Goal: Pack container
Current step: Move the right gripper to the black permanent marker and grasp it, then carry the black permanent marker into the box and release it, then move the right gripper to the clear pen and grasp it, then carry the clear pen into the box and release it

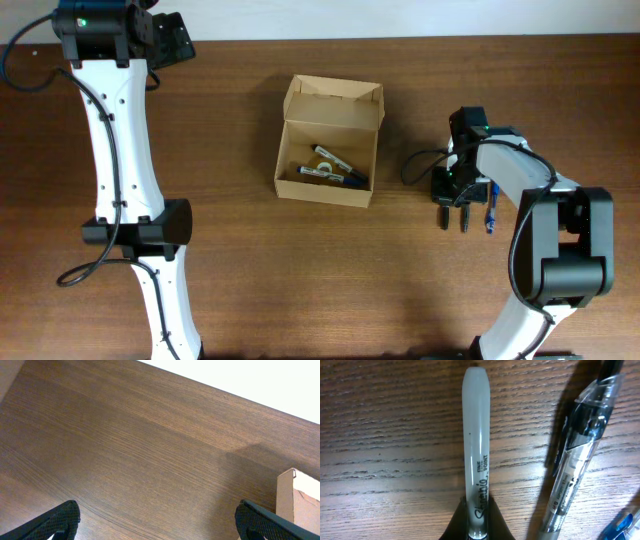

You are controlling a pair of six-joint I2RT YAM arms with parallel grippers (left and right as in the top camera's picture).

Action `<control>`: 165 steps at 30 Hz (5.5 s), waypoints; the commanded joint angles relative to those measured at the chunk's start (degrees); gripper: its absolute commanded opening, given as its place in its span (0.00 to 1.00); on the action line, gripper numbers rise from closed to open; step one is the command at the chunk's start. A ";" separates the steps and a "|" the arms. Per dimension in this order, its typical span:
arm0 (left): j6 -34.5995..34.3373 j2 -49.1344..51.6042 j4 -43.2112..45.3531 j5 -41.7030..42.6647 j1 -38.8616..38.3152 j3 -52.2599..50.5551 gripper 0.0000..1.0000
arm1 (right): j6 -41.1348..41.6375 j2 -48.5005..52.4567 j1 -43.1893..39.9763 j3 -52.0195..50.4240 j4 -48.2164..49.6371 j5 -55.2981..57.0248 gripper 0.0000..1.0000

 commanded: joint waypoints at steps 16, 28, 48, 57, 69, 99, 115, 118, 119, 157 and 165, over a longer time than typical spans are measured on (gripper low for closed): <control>0.87 -0.50 -0.02 -0.24 0.20 -0.17 1.00 | -31.56 -5.99 12.28 54.03 -19.85 -5.05 0.04; 0.87 -0.50 -0.02 -0.24 0.20 -0.17 1.00 | -55.82 5.66 28.11 51.71 -19.85 -5.09 0.04; 0.85 -0.50 -0.02 -0.24 0.20 -0.17 1.00 | -55.10 25.27 29.11 51.71 -22.58 -7.85 0.04; 0.85 -0.50 -0.02 -0.24 0.20 -0.17 1.00 | -51.28 23.06 29.11 51.84 -22.77 -4.24 0.36; 0.87 -0.50 -0.02 -0.24 0.20 -0.17 1.00 | -41.35 -3.74 27.21 51.91 -21.03 9.20 0.52; 0.87 -0.50 -0.02 -0.24 0.20 -0.17 1.00 | -12.04 11.02 -10.84 25.31 -20.15 -1.68 0.40; 0.87 -0.50 -0.02 -0.24 0.20 -0.17 1.00 | -12.02 11.02 -8.35 9.27 -6.21 -2.10 0.21; 0.87 -0.50 -0.02 -0.24 0.20 -0.17 1.00 | -11.74 11.02 -8.35 9.29 -5.77 -2.08 0.04; 0.87 -0.50 -0.02 -0.24 0.20 -0.17 1.00 | -11.54 11.02 -8.35 9.29 -5.75 -2.10 0.04; 0.85 -0.50 -0.02 -0.24 0.20 -0.17 1.00 | -66.25 10.60 35.89 52.33 -28.04 -7.69 0.04; 0.87 -0.50 -0.02 -0.24 0.20 -0.17 1.00 | -62.45 22.64 33.07 52.30 -23.19 -7.93 0.04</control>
